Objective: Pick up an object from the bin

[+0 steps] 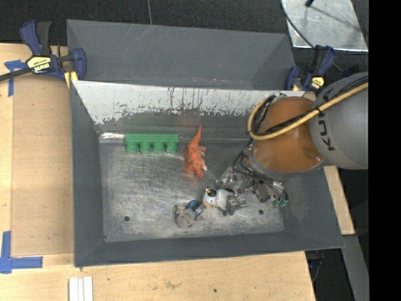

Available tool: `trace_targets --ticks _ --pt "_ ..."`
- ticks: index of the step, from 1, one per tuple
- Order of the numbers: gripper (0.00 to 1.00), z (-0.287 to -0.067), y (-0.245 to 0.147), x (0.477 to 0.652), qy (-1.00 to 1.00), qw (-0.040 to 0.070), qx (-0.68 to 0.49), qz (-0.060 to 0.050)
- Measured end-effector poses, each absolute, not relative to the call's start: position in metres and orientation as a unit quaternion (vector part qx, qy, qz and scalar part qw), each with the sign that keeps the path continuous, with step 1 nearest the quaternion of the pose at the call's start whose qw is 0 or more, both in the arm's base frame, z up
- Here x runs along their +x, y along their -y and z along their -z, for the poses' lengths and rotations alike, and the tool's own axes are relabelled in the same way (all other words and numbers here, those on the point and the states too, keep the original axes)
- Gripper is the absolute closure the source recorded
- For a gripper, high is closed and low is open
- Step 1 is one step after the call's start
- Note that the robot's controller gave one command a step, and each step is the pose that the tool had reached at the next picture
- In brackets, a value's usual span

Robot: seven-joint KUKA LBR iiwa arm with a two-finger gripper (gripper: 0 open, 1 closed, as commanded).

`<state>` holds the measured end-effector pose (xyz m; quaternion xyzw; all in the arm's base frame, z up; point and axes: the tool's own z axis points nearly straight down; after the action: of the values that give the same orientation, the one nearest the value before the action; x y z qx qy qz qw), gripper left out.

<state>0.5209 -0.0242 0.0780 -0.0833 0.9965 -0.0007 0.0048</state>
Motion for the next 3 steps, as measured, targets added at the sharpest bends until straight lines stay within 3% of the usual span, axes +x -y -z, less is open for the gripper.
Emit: trace_targets --ticks 3 --pt "1.00 -0.0780 0.0242 0.5208 -0.996 0.005 -0.084 0.001"
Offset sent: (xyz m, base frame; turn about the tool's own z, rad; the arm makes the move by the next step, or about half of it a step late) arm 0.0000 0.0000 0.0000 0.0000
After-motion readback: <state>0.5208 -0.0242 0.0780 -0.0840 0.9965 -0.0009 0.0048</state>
